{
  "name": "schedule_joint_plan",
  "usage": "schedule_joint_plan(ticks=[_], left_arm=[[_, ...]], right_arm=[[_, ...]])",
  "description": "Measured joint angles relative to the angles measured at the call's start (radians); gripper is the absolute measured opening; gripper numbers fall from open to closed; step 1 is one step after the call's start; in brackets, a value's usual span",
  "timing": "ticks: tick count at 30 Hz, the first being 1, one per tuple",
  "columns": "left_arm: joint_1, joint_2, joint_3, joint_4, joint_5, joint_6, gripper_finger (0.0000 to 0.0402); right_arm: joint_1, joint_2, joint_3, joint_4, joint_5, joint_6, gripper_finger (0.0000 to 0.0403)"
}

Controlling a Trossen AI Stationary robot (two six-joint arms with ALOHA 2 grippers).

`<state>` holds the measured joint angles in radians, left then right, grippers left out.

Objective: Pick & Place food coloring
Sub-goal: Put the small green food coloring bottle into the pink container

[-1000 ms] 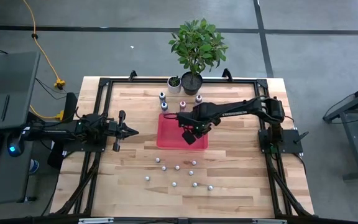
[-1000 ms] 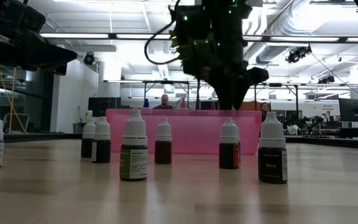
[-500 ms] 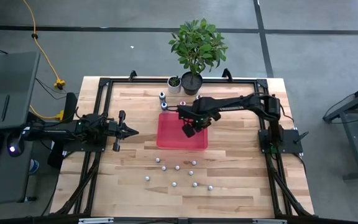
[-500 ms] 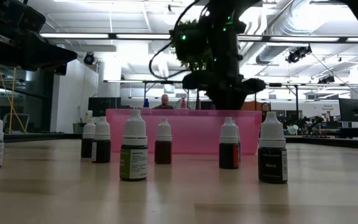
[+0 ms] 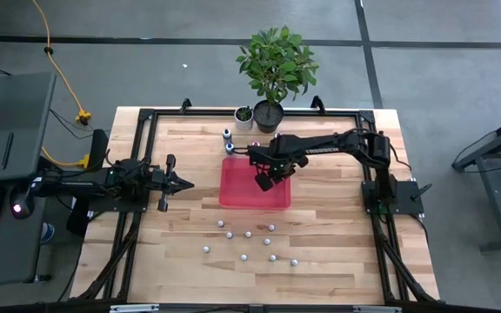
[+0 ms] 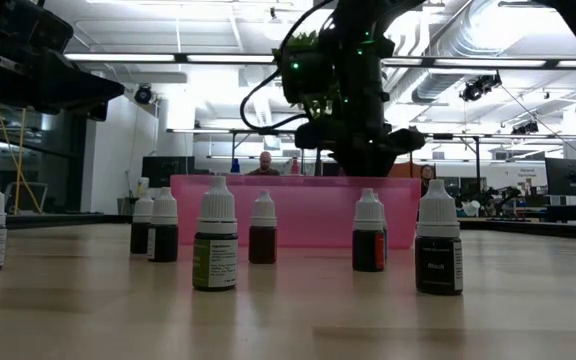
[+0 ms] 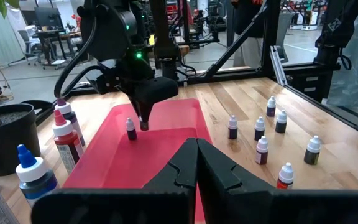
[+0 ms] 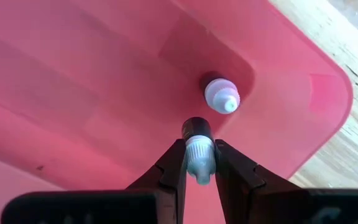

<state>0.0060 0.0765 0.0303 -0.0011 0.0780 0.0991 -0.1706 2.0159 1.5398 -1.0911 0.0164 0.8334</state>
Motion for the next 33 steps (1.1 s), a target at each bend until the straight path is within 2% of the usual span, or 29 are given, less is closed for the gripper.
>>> schedule_joint_plan(ticks=[6,21,33], left_arm=[[0.0,0.0,0.0,0.0,0.0,0.0,0.0],[0.0,0.0,0.0,0.0,0.0,0.0,0.0],[0.0,0.0,0.0,0.0,0.0,0.0,0.0]], right_arm=[[-0.004,0.0,0.0,0.001,-0.005,-0.003,0.0063],[-0.005,0.0,0.0,0.001,-0.012,-0.002,0.0113],[-0.008,0.0,0.0,0.0,0.009,-0.003,0.0113]])
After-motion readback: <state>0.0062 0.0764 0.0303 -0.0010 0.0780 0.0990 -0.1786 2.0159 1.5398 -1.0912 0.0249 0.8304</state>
